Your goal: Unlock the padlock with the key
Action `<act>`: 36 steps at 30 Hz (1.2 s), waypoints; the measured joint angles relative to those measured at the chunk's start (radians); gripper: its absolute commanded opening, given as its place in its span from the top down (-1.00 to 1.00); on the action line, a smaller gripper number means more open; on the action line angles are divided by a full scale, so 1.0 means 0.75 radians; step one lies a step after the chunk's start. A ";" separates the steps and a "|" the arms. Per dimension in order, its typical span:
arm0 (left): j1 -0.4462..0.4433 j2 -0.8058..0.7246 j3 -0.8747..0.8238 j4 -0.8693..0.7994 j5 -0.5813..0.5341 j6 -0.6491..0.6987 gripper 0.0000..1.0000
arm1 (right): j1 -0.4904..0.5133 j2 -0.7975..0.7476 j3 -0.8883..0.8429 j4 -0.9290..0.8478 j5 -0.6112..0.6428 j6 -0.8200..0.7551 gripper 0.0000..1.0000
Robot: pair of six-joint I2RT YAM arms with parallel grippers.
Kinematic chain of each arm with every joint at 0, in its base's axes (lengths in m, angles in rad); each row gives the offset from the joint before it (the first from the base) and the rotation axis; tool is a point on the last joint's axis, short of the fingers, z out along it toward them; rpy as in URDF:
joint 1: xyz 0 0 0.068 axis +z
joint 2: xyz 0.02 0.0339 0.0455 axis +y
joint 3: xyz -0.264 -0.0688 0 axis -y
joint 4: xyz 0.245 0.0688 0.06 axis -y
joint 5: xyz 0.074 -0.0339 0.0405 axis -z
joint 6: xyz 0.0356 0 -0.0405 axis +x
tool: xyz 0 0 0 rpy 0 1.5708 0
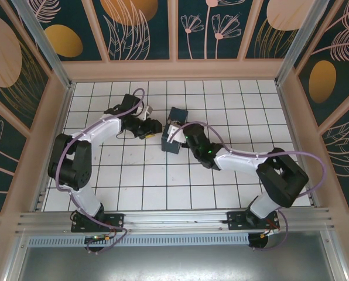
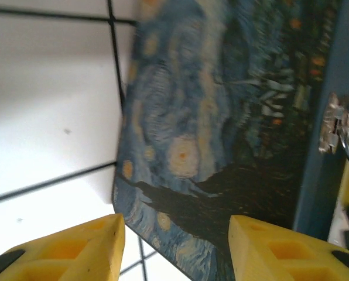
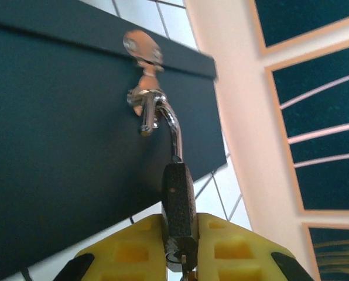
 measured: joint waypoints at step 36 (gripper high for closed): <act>0.041 -0.004 0.075 0.168 0.113 -0.174 0.01 | -0.054 0.109 0.257 -0.172 -0.045 0.083 0.37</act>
